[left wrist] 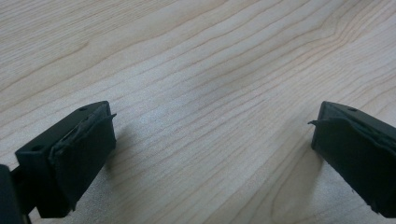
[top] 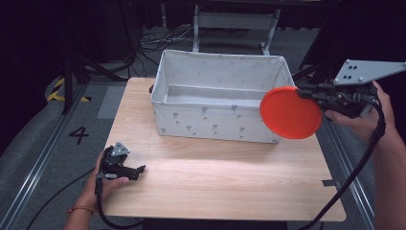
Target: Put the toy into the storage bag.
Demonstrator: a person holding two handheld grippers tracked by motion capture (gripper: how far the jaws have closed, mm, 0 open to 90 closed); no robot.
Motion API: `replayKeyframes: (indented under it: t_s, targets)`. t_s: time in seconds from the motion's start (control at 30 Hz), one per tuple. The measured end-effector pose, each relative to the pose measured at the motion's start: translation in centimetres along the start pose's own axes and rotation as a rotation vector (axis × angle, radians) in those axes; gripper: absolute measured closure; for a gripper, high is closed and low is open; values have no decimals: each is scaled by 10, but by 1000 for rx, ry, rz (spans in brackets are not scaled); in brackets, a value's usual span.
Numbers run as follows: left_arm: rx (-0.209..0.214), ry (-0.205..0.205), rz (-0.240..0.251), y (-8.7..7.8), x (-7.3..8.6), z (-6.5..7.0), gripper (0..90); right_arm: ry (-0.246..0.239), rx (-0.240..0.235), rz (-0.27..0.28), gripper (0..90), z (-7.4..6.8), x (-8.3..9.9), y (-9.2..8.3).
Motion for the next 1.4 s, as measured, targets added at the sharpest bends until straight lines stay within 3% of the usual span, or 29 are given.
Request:
replayKeyframes:
  t_s: [0.37, 0.8, 1.0, 1.13, 1.4]
  targets:
    - [3, 1, 2, 0, 0, 0, 0, 21, 25, 15, 829, 38, -21, 15]
    - [3, 0, 4, 1, 0, 0, 1, 61, 34, -11, 829, 79, -21, 52]
    - [4, 4, 3, 1, 0, 0, 1, 63, 29, -16, 829, 89, -18, 66]
    - [8, 2, -1, 0, 0, 0, 1, 52, 30, -65, 829, 97, -14, 81]
    - [8, 2, 0, 1, 0, 0, 1, 54, 3, -80, 829, 107, -4, 98]
Point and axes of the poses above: each handheld gripper's, and its own axes: y roughly forward along the jaws, x roughly out of its underside, z roughly to its right, the point moved 5 cm from there along y, roughly forward along the jaws, and after that the axes turned 9 degrees about -x, right-handed, at the moved point
